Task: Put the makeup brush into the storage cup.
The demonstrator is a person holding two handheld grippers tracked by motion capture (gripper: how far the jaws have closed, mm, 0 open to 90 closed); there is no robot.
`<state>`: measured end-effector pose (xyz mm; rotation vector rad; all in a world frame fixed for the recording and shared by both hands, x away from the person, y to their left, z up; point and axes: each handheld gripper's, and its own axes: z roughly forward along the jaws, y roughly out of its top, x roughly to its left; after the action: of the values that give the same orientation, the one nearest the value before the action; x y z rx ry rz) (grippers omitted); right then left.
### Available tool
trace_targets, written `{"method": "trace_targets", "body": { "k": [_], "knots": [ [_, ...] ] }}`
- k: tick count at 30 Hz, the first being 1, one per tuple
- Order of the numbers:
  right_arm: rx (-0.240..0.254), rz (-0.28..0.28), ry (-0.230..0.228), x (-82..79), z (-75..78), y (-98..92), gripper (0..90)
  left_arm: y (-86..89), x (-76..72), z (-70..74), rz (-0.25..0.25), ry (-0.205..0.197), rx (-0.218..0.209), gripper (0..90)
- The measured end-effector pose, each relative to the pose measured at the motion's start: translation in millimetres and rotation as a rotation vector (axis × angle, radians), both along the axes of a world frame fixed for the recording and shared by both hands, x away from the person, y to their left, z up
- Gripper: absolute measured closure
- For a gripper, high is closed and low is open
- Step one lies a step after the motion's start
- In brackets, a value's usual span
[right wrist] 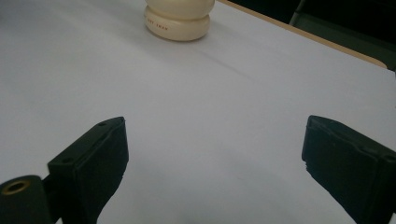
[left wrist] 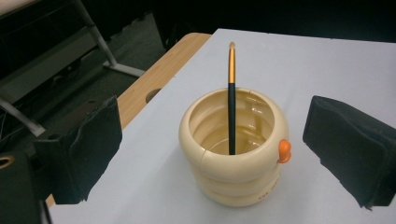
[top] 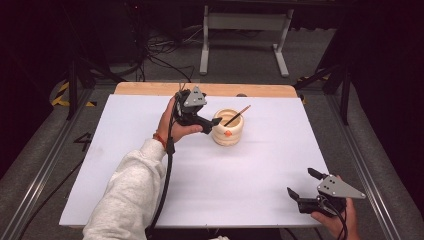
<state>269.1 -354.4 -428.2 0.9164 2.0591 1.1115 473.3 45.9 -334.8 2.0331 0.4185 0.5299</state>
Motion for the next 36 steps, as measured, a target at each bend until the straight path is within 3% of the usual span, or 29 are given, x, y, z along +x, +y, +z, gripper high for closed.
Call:
{"method": "trace_targets", "body": {
  "k": [23, 33, 36],
  "knots": [
    [-0.007, 0.003, 0.003, 0.0, -0.2, 1.0, 8.2, 14.9, -22.4, -1.5, -0.016, -0.047, 0.007, 5.8],
    [-0.004, 0.009, -0.001, 0.1, -0.1, 0.7, 8.1, 22.7, -32.0, -2.5, -0.02, -0.049, -0.011, 5.5],
    [-0.008, 0.01, 0.001, 0.0, -0.4, 1.3, 8.1, 24.6, -33.7, -3.6, -0.023, -0.052, 0.002, 5.4]
  ]
}}
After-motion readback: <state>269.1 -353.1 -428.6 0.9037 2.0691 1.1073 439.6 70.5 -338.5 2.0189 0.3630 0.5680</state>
